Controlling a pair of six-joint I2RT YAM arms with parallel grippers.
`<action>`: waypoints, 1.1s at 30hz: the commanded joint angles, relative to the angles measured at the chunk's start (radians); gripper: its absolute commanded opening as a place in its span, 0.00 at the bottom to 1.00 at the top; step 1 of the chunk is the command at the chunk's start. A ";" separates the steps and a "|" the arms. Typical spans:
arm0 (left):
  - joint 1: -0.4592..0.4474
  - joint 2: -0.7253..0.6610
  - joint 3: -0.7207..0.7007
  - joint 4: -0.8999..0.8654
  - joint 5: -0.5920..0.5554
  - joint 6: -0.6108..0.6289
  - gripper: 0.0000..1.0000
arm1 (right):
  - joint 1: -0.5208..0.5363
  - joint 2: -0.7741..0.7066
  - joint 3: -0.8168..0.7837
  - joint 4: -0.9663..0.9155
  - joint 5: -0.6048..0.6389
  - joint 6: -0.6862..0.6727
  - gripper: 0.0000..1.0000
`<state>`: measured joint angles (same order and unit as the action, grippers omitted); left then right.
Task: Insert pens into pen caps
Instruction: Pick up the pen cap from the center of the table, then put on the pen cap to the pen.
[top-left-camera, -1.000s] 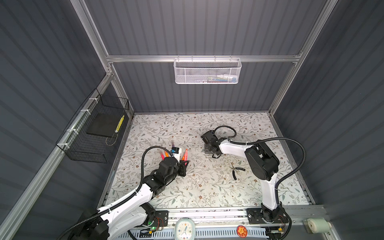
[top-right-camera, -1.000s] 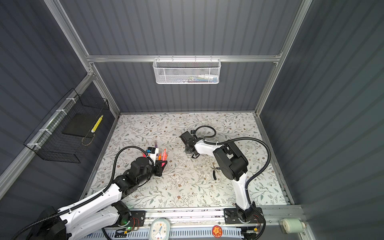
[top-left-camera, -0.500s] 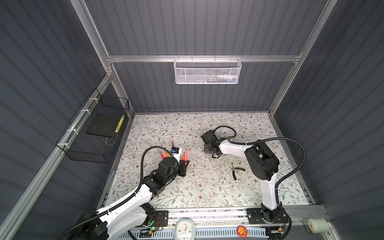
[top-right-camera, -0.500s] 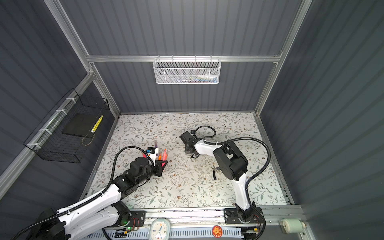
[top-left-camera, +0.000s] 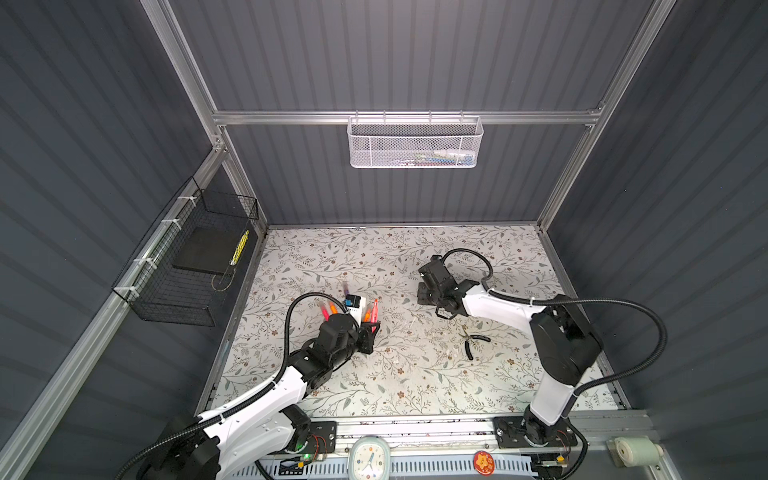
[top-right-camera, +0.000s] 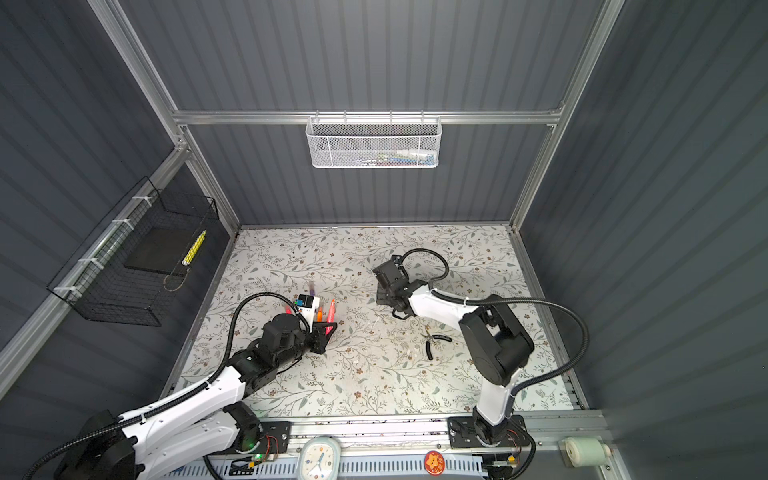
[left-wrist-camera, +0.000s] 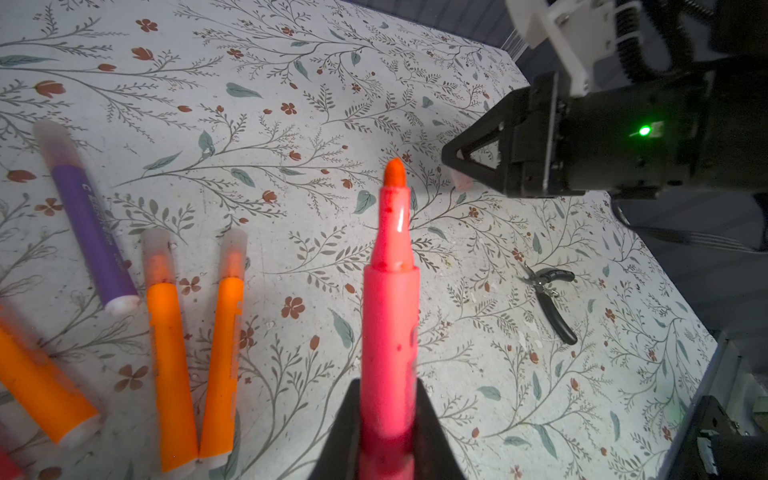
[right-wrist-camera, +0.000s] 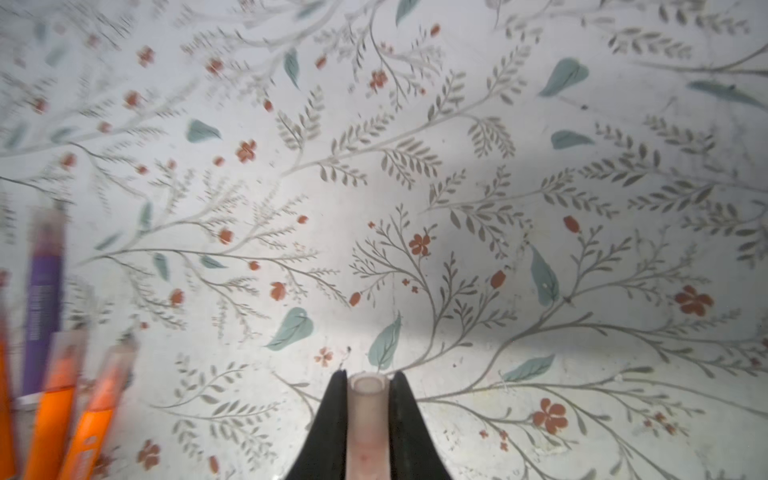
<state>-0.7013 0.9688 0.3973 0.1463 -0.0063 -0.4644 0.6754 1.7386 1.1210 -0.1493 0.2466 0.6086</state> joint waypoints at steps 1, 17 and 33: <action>-0.003 0.004 0.012 0.030 0.018 -0.005 0.00 | -0.004 -0.111 -0.083 0.108 -0.024 0.038 0.05; -0.091 0.063 -0.020 0.296 0.099 -0.053 0.00 | 0.041 -0.462 -0.546 0.896 -0.188 0.356 0.00; -0.176 0.233 0.040 0.441 0.100 -0.072 0.00 | 0.174 -0.392 -0.546 1.016 -0.043 0.332 0.00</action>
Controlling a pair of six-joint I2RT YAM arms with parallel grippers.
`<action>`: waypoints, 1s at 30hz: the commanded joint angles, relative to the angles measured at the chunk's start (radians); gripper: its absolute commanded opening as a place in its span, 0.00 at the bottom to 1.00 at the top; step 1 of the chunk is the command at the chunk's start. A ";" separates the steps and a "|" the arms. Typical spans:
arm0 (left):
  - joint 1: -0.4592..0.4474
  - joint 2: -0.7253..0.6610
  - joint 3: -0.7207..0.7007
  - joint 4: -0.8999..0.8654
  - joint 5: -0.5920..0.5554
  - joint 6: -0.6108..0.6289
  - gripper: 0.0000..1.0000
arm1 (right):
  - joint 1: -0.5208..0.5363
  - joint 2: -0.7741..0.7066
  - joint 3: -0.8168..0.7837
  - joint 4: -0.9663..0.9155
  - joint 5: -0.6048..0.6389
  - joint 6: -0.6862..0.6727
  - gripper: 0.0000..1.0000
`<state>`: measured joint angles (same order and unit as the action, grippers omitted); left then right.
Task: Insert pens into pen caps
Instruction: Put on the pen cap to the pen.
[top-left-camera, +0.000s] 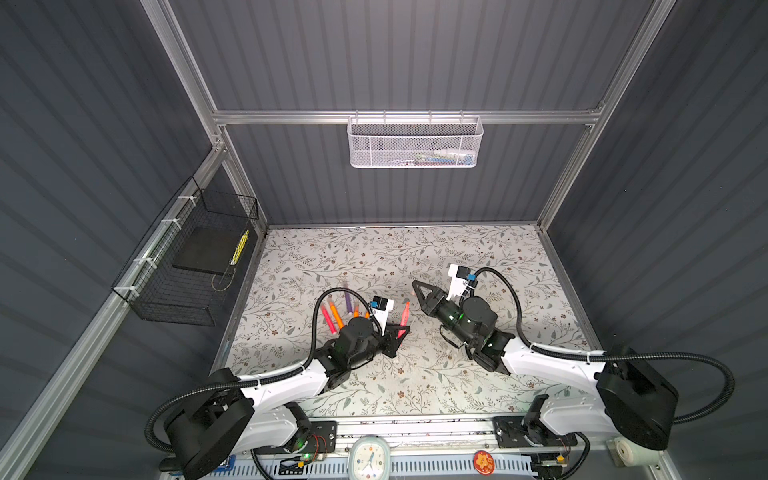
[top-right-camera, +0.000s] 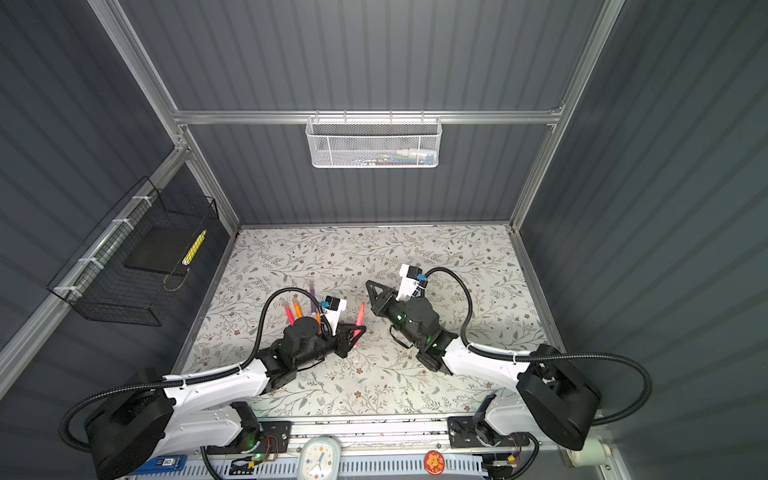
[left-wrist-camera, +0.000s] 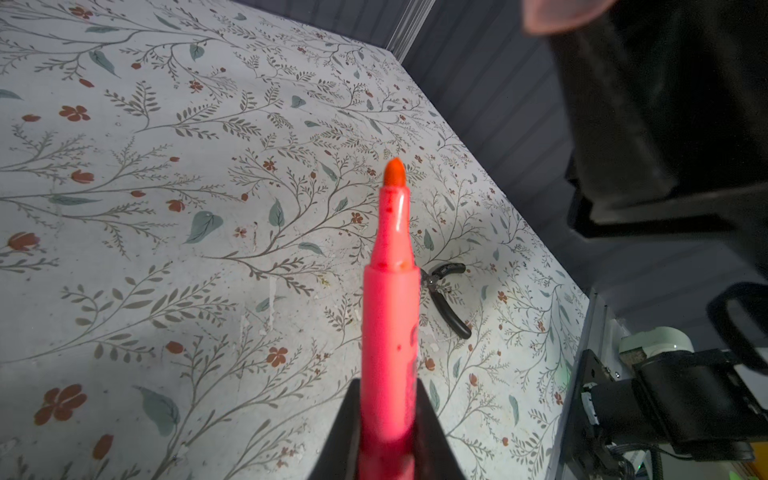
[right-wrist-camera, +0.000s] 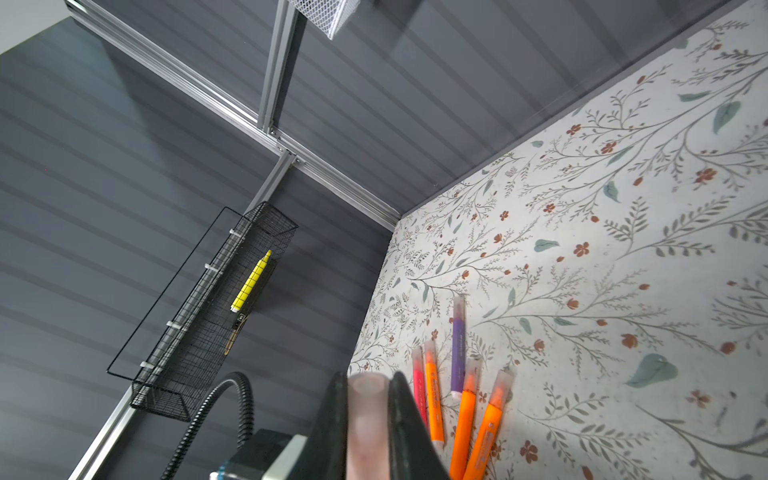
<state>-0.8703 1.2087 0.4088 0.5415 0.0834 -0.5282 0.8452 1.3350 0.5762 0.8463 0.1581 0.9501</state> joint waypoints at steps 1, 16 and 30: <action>-0.008 -0.011 0.025 0.048 0.008 -0.009 0.00 | 0.005 0.016 -0.005 0.020 0.052 -0.008 0.00; -0.008 0.003 0.039 0.045 0.011 -0.004 0.00 | 0.022 0.077 0.001 0.042 0.015 -0.029 0.00; -0.008 -0.008 0.062 0.008 -0.016 0.003 0.00 | 0.053 0.065 -0.021 0.055 -0.005 -0.049 0.00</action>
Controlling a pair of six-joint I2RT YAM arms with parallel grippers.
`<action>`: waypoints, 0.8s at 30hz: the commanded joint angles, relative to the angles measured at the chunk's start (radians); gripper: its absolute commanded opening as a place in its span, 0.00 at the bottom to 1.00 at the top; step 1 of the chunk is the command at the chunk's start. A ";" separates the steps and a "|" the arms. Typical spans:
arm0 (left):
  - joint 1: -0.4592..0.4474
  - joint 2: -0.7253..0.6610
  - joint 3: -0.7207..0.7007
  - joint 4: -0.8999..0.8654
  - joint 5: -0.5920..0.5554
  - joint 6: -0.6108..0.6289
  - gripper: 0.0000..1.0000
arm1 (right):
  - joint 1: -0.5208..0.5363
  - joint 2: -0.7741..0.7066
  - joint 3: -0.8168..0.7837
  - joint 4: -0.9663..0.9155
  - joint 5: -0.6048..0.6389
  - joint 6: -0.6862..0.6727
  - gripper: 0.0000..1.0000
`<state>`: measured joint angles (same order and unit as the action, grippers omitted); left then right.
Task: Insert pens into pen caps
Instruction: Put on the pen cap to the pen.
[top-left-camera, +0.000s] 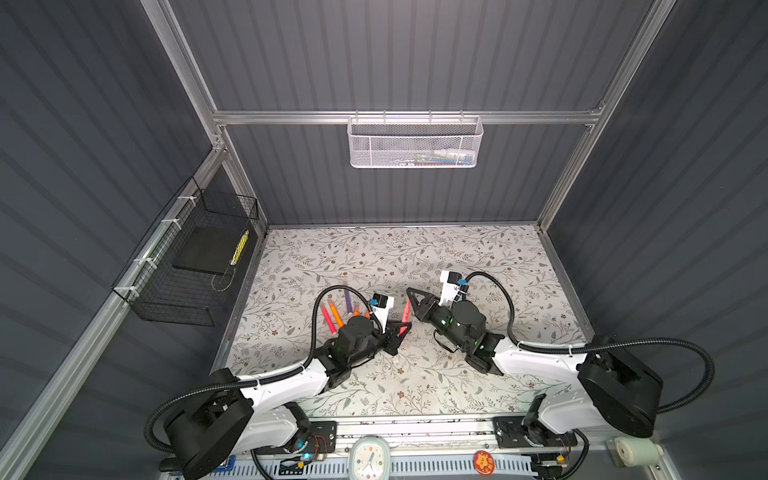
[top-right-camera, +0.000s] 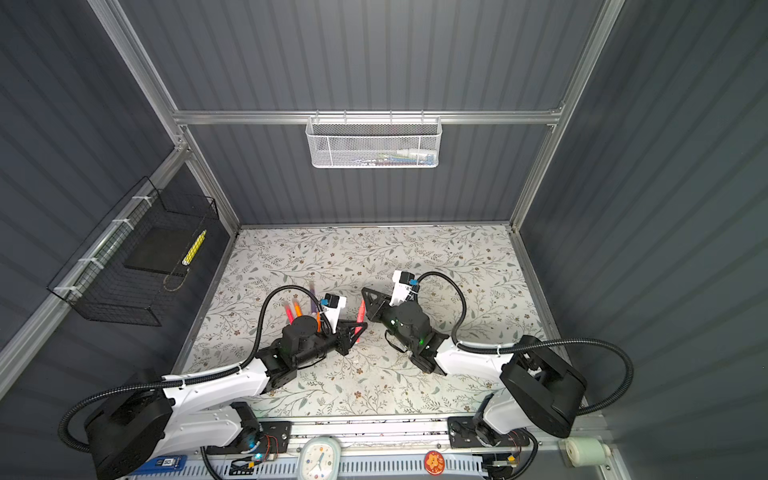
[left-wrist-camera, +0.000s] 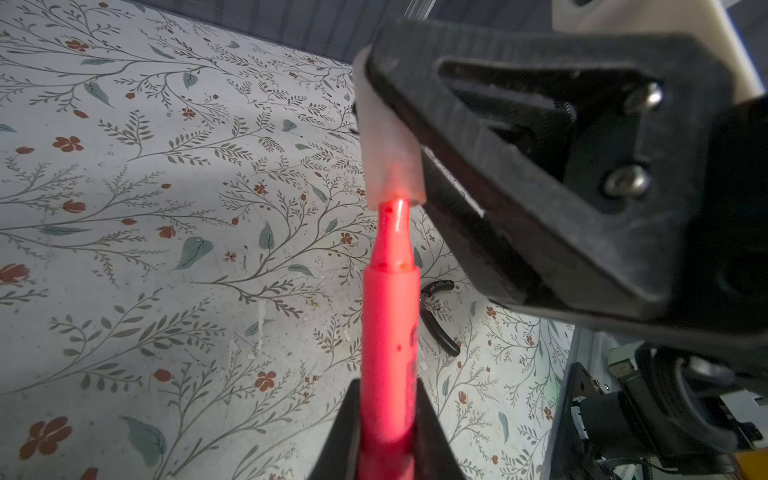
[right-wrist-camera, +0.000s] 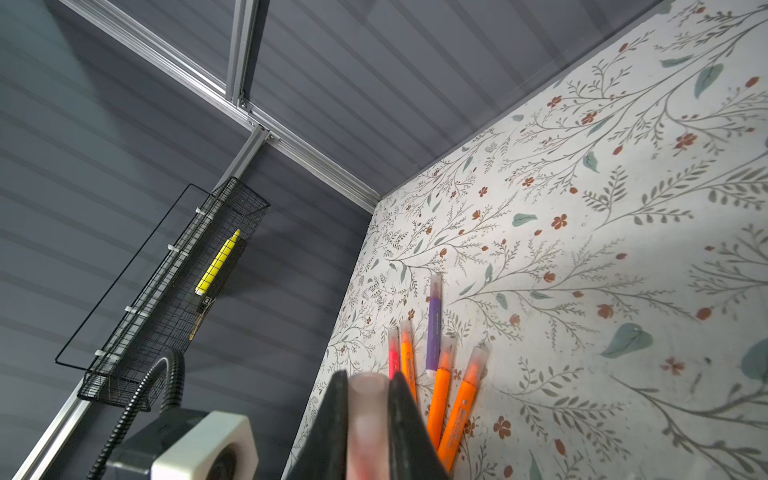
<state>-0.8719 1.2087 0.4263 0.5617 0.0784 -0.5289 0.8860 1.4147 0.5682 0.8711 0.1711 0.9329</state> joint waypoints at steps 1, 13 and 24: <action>-0.007 -0.010 0.051 -0.025 -0.019 0.006 0.00 | 0.017 -0.019 -0.015 0.027 -0.019 -0.041 0.00; 0.017 -0.040 0.127 -0.057 0.026 0.008 0.00 | 0.027 -0.038 -0.126 0.210 -0.141 -0.109 0.00; 0.115 -0.019 0.140 0.006 0.195 -0.040 0.00 | 0.036 -0.107 -0.209 0.277 -0.192 -0.151 0.00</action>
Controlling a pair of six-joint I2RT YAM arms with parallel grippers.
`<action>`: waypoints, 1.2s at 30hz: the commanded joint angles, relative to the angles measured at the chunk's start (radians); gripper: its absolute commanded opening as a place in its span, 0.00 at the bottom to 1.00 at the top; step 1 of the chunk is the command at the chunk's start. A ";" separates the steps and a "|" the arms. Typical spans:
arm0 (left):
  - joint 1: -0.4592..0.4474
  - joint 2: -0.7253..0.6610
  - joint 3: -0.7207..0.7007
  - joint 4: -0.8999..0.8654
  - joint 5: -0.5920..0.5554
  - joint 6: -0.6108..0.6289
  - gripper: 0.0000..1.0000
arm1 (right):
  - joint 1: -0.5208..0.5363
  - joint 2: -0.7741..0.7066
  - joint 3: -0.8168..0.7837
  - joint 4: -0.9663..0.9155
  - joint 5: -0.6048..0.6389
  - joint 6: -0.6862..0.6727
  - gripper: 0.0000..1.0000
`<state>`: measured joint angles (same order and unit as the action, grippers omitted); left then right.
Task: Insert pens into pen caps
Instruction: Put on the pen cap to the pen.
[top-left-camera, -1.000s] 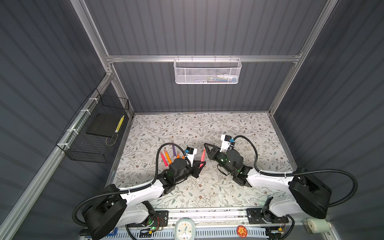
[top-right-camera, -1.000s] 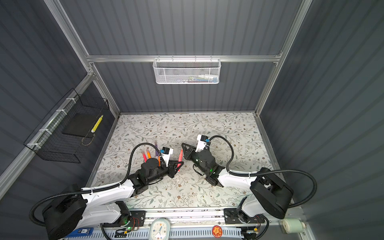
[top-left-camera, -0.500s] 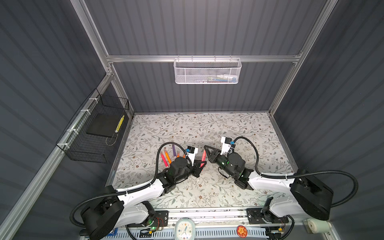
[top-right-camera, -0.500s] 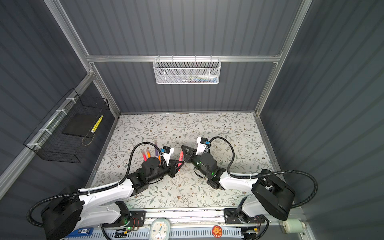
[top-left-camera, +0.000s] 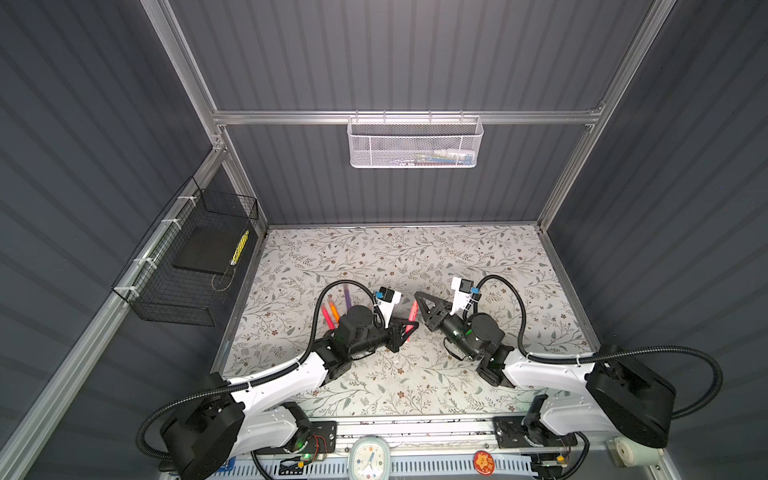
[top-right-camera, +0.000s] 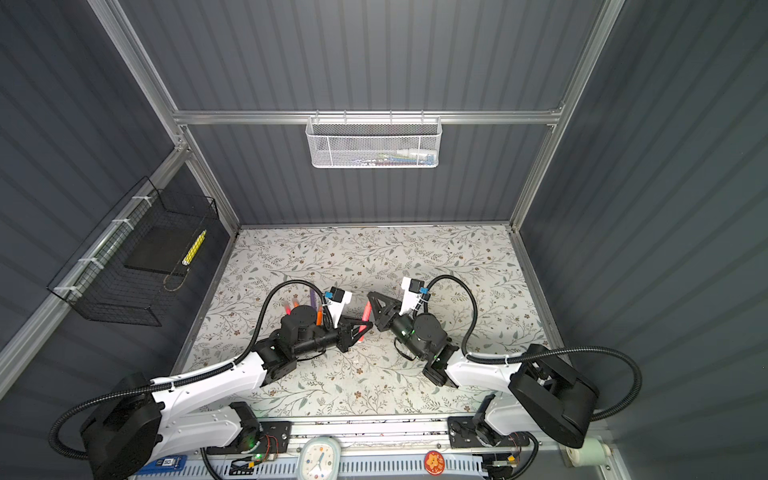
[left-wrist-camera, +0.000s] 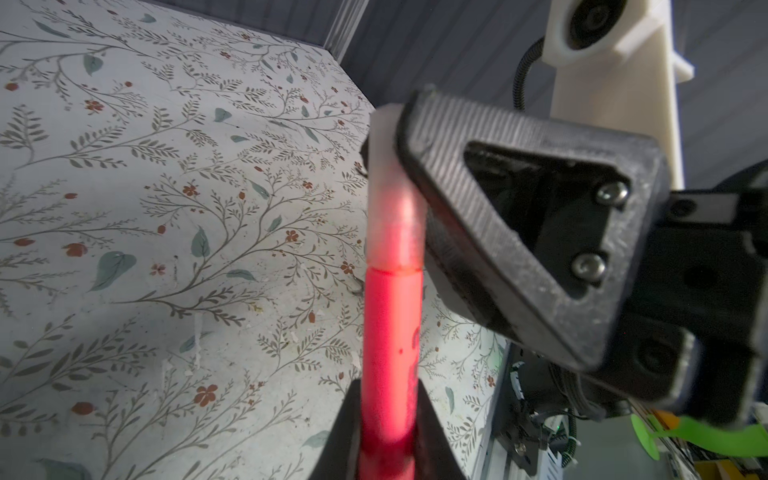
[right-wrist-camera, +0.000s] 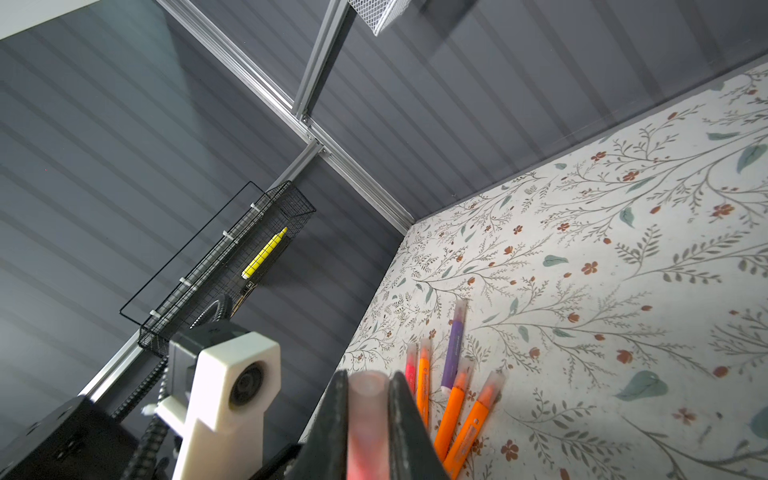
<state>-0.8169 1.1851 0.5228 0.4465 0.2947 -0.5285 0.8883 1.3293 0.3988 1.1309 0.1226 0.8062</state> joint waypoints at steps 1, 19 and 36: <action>0.061 0.006 0.049 0.113 -0.021 -0.032 0.00 | 0.034 -0.029 -0.038 0.002 -0.142 -0.022 0.00; 0.008 0.002 0.129 -0.083 -0.313 0.175 0.00 | 0.166 0.002 0.061 -0.187 -0.039 -0.097 0.00; 0.125 -0.111 0.161 -0.093 -0.291 0.180 0.00 | 0.244 0.077 -0.010 -0.066 -0.122 -0.151 0.00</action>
<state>-0.7952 1.1000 0.5880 0.1490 0.2321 -0.2947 1.0145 1.3708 0.4232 1.1603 0.2436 0.6708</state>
